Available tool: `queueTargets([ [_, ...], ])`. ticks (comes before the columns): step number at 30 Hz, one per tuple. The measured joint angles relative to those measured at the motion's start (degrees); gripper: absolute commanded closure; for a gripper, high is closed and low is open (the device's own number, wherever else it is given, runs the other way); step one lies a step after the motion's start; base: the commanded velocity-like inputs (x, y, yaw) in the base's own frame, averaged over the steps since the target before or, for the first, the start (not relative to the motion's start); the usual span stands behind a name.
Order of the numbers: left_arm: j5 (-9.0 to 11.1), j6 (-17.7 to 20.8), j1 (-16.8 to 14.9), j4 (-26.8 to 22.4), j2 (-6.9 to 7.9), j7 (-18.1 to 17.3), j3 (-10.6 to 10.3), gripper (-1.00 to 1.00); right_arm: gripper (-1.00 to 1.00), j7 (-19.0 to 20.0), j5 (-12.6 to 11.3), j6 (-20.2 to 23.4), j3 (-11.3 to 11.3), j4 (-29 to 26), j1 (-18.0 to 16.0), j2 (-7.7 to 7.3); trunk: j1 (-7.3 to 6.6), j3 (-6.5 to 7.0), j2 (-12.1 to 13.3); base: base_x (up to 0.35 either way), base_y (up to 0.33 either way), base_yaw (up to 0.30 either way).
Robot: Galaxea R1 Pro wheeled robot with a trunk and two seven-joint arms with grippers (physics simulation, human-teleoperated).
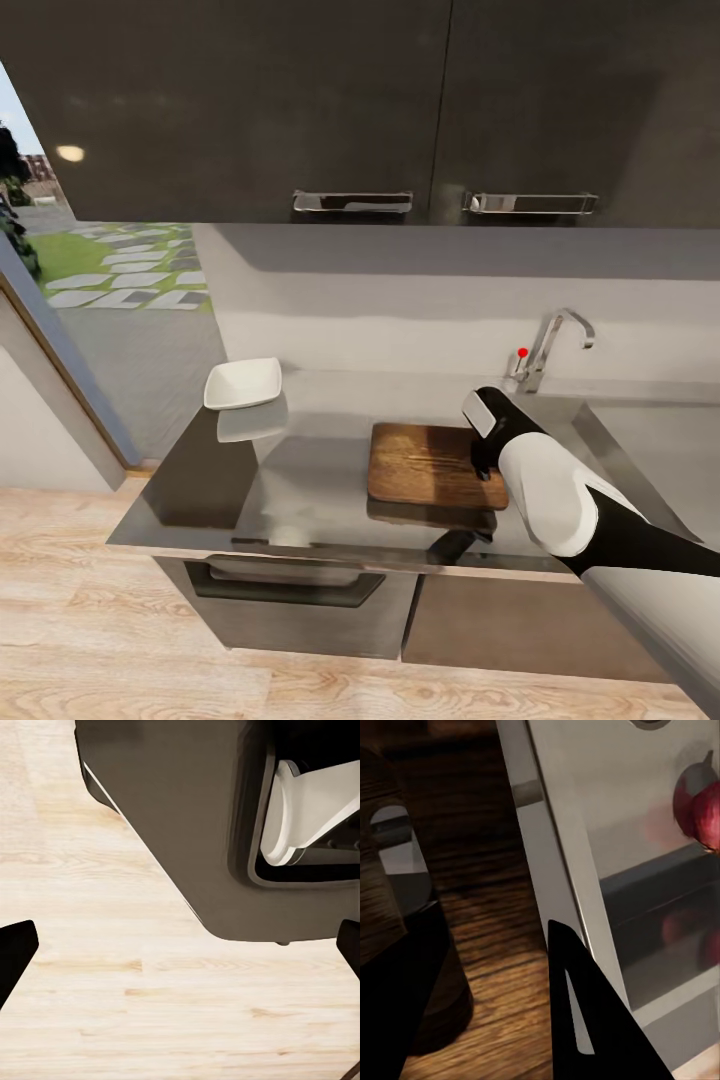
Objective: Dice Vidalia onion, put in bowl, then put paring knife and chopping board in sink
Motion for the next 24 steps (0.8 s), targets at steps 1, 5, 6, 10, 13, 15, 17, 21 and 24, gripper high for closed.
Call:
queueTargets([
  [1, 0.0, 0.0, 0.0, 0.0, 0.0, 0.0, 0.0, -1.0, 1.0, 0.0, 0.0, 0.0, 0.0, 0.1, 0.0, 0.0, 0.0, 0.0, 0.0, 0.0, 0.0, 0.0],
  [5, 0.0, 0.0, 0.0, 0.0, 0.0, 0.0, 0.0, -1.0, 1.0, -0.1, 0.0, 0.0, 0.0, 0.2, 0.0, 0.0, 0.0, 0.0, 0.0, 0.0, 0.0, 0.0],
  [6, 0.0, 0.0, 0.0, 0.0, 0.0, 0.0, 0.0, -1.0, 1.0, -0.1, 0.0, 0.0, 0.0, 0.3, 0.0, 0.0, 0.0, 0.0, 0.0, 0.0, 0.0, 0.0],
  [10, 0.0, 0.0, 0.0, 0.0, 0.0, 0.0, 0.0, -1.0, 1.0, -0.1, 0.0, 0.0, 0.0, 0.4, 0.0, 0.0, 0.0, 0.0, 0.0, 0.0, 0.0, 0.0],
  [13, 0.0, 0.0, 0.0, 0.0, 0.0, 0.0, 0.0, -1.0, 1.0, -0.1, 0.2, 0.3, 0.2, 2.0, 0.0, 0.01, 0.0, -0.01, 0.0, 0.0, 0.0, 0.0],
  [15, 0.0, 0.0, 0.0, 0.0, 0.0, 0.0, 0.0, -1.0, 1.0, 0.0, -0.1, -0.1, 0.0, 2.6, 0.0, 0.01, 0.0, 0.0, 0.0, 0.0, 0.0, 0.0],
  [17, 0.0, 0.0, 0.0, 0.0, 0.0, 0.0, 0.0, -1.0, 1.0, 0.0, -0.1, -0.1, 0.0, 2.9, 0.0, 0.0, 0.0, 0.0, 0.0, 0.0, 0.0, 0.0],
  [21, 0.0, 0.0, 0.0, 0.0, 0.0, 0.0, 0.0, -1.0, 1.0, 0.0, -0.1, -0.1, 0.0, 3.2, 0.0, 0.0, 0.0, 0.0, 0.0, 0.0, 0.0, 0.0],
  [24, 0.0, 0.0, 0.0, 0.0, 0.0, 0.0, 0.0, -1.0, 1.0, 0.0, -0.1, -0.1, -0.1, 3.2, 0.0, 0.0, 0.0, 0.0, 0.0, 0.0, 0.0, 0.0],
])
